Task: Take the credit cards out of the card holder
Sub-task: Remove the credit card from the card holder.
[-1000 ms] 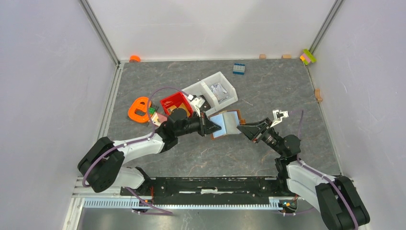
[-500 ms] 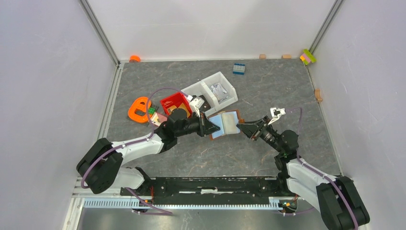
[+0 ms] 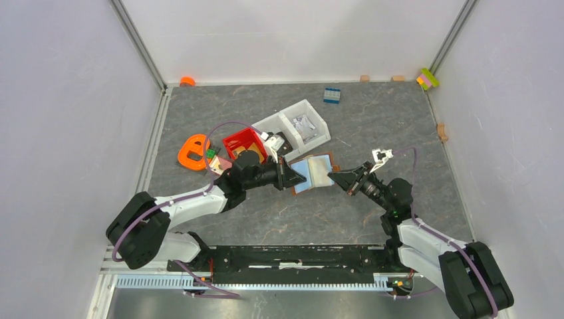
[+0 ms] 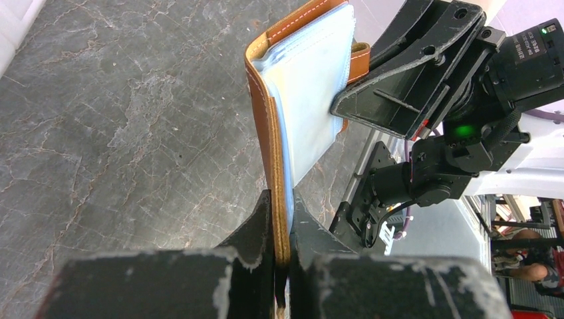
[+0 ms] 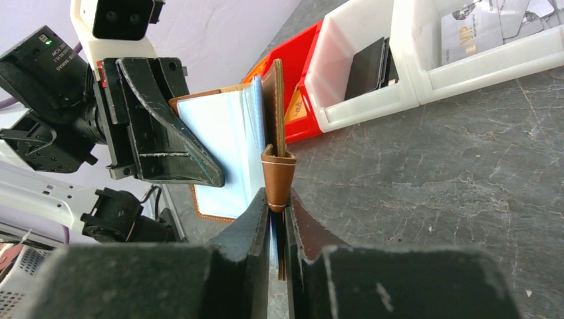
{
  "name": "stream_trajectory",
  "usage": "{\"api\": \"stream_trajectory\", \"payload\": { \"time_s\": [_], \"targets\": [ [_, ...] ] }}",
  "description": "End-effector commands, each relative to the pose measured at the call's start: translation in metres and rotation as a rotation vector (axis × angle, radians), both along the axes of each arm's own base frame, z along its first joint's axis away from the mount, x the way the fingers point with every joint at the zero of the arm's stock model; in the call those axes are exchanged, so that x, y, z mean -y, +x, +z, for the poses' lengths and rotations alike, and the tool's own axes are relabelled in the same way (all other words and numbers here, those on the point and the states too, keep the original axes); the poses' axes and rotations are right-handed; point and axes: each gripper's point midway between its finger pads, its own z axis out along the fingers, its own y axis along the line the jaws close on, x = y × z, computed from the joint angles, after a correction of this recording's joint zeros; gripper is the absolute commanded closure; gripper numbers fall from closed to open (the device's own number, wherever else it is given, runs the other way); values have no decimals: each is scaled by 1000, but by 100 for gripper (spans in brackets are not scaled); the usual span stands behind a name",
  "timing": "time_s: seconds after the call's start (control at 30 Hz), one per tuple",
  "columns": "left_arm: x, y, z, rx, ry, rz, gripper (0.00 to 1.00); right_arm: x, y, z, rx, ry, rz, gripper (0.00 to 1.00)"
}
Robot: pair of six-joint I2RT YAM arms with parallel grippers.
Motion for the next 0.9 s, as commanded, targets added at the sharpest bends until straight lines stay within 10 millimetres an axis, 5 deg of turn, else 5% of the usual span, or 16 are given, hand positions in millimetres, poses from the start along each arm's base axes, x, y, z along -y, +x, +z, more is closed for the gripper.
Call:
{"api": "stream_trajectory", "payload": {
  "time_s": [0.0, 0.2, 0.53, 0.7, 0.87],
  "targets": [
    [8, 0, 40, 121, -80, -44, 98, -6, 3, 20, 78, 1, 23, 85],
    [11, -8, 47, 131, -109, -96, 98, -22, 2, 12, 55, -42, 80, 72],
    [13, -7, 44, 118, -102, -97, 96, -44, -2, 6, 57, -107, 139, 69],
    [7, 1, 37, 117, -55, -34, 53, -47, -4, 6, 63, -119, 145, 75],
    [8, 0, 35, 120, -50, -41, 36, -55, -9, 7, 56, -103, 185, 83]
  ]
}}
